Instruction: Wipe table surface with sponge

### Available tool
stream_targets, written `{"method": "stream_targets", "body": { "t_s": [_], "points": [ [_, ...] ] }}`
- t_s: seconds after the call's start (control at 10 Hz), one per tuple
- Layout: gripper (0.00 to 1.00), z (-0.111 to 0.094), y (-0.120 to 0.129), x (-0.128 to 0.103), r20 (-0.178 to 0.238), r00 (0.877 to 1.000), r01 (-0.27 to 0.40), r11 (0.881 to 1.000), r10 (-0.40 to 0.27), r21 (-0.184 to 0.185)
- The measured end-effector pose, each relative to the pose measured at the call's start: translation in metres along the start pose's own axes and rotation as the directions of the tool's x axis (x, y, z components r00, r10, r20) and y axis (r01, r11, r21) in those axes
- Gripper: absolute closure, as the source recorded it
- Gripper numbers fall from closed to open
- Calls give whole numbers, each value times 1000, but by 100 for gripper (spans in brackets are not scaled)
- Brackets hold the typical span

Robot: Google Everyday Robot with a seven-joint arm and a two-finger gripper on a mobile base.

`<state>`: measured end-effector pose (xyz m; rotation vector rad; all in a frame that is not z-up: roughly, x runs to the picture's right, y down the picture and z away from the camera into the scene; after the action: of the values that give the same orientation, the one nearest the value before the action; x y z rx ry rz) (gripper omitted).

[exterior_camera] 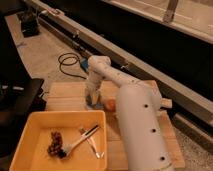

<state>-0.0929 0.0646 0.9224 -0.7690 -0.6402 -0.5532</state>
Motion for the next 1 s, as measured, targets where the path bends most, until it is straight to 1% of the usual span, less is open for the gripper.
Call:
{"method": "stream_targets", "body": {
  "t_s": [0.1, 0.2, 0.3, 0.4, 0.5, 0.6, 0.8, 1.0],
  "points": [
    [100, 0, 6, 2, -4, 1000, -10, 1000, 10, -19],
    [100, -2, 16, 10, -30, 999, -30, 998, 28, -56],
    [100, -3, 20, 16, -64, 997, -42, 995, 37, -92],
    [100, -3, 21, 23, -92, 995, -53, 992, 42, -118],
    [100, -4, 21, 31, -113, 992, -64, 989, 50, -131],
    [100, -6, 21, 47, -140, 988, -81, 987, 61, -140],
    [100, -5, 9, 59, -158, 985, -83, 988, 62, -129],
    [100, -3, -10, 57, -159, 986, -65, 994, 51, -85]
  ]
}}
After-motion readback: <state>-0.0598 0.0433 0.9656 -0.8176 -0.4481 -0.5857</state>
